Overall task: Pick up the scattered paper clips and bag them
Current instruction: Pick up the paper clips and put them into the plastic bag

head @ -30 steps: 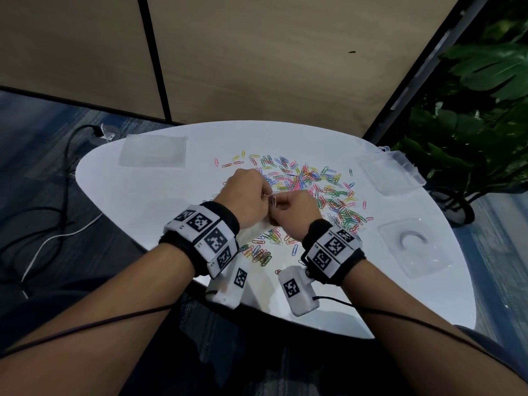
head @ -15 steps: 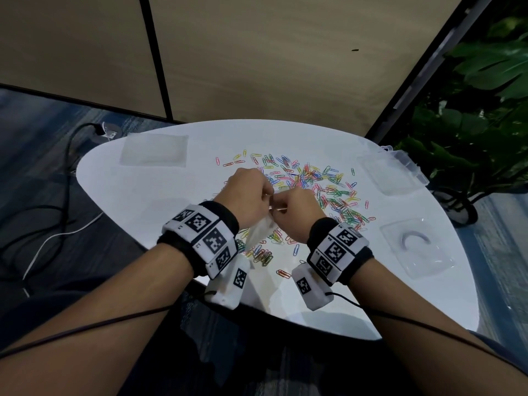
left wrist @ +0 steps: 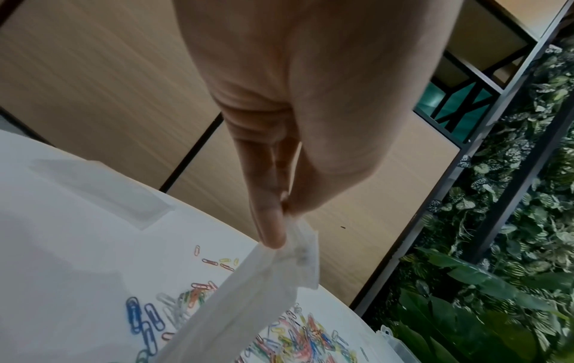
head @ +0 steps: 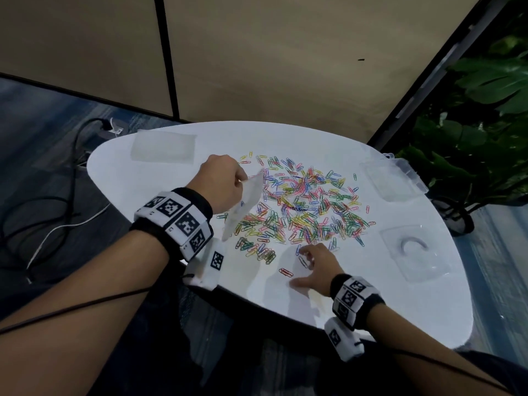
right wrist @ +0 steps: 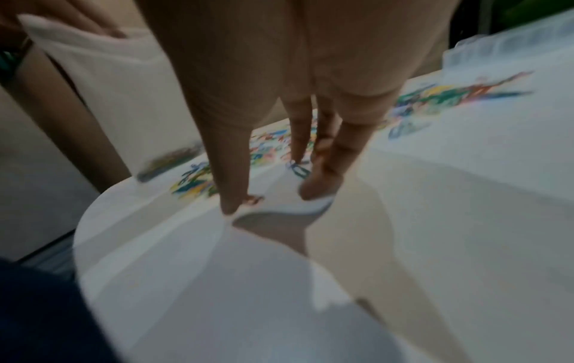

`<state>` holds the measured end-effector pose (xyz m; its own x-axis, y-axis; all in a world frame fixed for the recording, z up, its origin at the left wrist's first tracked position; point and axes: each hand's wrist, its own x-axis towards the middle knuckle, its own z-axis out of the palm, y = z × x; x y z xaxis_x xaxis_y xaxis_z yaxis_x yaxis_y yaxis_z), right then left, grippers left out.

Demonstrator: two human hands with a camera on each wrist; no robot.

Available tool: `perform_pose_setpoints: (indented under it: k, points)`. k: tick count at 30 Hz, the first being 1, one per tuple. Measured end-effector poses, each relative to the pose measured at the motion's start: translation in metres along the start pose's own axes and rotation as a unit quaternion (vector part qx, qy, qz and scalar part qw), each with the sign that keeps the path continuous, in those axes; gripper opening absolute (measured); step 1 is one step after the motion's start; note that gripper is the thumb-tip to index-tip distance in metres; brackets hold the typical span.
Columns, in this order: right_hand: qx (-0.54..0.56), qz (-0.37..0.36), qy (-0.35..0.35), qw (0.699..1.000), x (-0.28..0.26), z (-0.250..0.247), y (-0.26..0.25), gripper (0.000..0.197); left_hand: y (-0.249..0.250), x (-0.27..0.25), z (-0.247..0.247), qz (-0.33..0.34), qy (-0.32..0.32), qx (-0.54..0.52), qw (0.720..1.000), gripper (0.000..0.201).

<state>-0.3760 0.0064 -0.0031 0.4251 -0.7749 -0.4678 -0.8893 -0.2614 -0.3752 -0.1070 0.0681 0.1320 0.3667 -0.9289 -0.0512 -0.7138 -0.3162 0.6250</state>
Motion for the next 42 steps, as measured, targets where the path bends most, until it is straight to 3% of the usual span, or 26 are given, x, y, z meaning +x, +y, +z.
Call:
perform_pose_setpoints:
  k: [6,10,14,17,19,22,25,27,29,31,35,37,42]
  points:
    - [0.098,-0.075,0.074,0.99,0.015,0.037,-0.038,0.053,-0.018,-0.002,-0.012,-0.02,0.015,0.002,1.0,0.03]
    - [-0.014,-0.164,0.089,0.982,0.037,0.044,-0.061,0.052,-0.03,-0.002,-0.022,-0.035,0.011,0.003,0.999,0.03]
    - [-0.198,-0.303,0.092,0.928,0.054,0.061,-0.067,0.064,-0.041,-0.003,-0.029,-0.048,0.014,0.008,0.999,0.028]
    - [-0.214,-0.323,0.096,0.917,0.055,0.057,-0.072,0.037,-0.046,-0.004,-0.031,-0.05,0.015,0.013,0.999,0.028]
    - [-0.222,-0.311,0.096,0.919,0.055,0.047,-0.075,0.018,-0.046,-0.004,-0.03,-0.051,0.013,0.017,0.998,0.028]
    - [-0.184,-0.247,0.081,0.948,0.056,0.031,-0.07,0.018,-0.046,-0.003,-0.028,-0.051,0.009,0.02,0.998,0.029]
    - [-0.045,-0.128,0.111,0.985,0.054,0.008,-0.065,0.014,-0.044,-0.002,-0.024,-0.046,-0.001,0.02,0.999,0.03]
    - [0.082,-0.045,0.137,0.986,0.054,-0.011,-0.061,0.01,-0.042,-0.002,-0.02,-0.044,-0.016,0.018,0.999,0.031]
    - [0.199,0.008,0.138,0.97,0.055,-0.028,-0.061,0.012,-0.039,-0.002,-0.016,-0.041,-0.026,0.017,0.999,0.031]
    - [0.333,0.016,0.124,0.935,0.054,-0.045,-0.067,0.013,-0.034,-0.001,-0.011,-0.035,-0.029,0.017,0.999,0.03]
    - [0.597,-0.036,0.051,0.8,0.042,-0.07,-0.097,0.022,-0.025,0.004,0.0,-0.032,-0.04,0.018,0.999,0.03]
    - [0.649,-0.057,0.008,0.759,0.034,-0.073,-0.116,0.022,-0.021,0.006,0.007,-0.03,-0.045,0.014,0.998,0.03]
    - [0.671,-0.017,-0.033,0.741,0.025,-0.051,-0.139,0.011,-0.01,0.008,0.022,-0.024,-0.065,0.009,0.998,0.024]
